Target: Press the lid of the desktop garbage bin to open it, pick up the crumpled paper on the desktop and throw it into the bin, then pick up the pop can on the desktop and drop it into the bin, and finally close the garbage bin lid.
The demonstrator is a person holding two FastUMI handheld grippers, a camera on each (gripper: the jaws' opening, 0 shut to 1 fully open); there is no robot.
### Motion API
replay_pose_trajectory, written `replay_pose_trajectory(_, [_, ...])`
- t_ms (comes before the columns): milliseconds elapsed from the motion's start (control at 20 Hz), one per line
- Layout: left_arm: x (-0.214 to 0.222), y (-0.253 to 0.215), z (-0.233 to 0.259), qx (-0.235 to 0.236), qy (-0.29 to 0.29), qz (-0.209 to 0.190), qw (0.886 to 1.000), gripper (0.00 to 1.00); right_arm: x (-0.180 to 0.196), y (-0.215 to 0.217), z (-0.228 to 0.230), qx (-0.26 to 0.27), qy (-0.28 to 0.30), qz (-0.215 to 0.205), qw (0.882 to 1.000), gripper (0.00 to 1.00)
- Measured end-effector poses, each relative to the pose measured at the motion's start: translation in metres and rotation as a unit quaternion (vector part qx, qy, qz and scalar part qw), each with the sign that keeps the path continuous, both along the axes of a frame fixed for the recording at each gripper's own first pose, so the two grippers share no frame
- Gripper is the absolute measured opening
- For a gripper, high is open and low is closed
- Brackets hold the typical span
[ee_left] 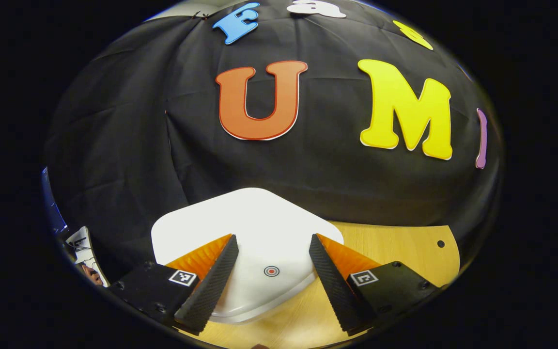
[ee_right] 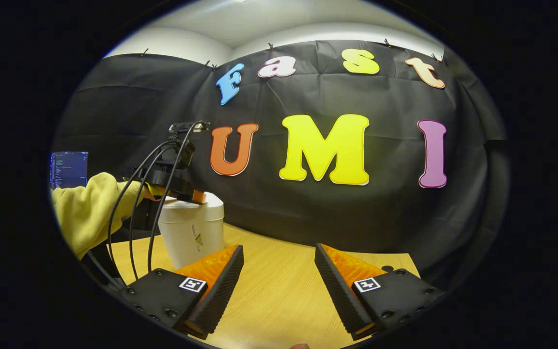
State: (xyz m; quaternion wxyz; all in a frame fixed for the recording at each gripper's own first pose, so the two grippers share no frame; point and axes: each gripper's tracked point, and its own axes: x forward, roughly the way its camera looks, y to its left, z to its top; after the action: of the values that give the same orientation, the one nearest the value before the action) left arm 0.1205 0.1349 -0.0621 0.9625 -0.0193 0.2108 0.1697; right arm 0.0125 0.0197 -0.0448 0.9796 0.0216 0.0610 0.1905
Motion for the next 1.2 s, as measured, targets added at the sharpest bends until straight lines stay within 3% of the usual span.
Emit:
replay_pose_trajectory(150, [0.0, -0.002, 0.006, 0.02, -0.028, -0.011, 0.999, 0.98, -0.001, -0.001, 0.004, -0.007, -0.009, -0.005, 1.0, 0.94])
replay_pose_trajectory(500, [-0.031, -0.029, 0.026, 0.001, -0.099, -0.049, 0.994, 0.97, -0.002, -0.001, 0.006, -0.02, -0.014, -0.033, 0.999, 0.94])
replay_pose_trajectory(850, [-0.066, -0.072, 0.05, 0.015, -0.161, -0.113, 0.98, 0.97, 0.0, 0.007, 0.012, -0.022, -0.026, -0.06, 0.998, 0.94])
replay_pose_trajectory(1200, [-0.089, -0.113, 0.056, 0.027, -0.185, -0.174, 0.967, 0.96, -0.003, 0.012, 0.019, -0.027, -0.037, -0.081, 0.996, 0.94])
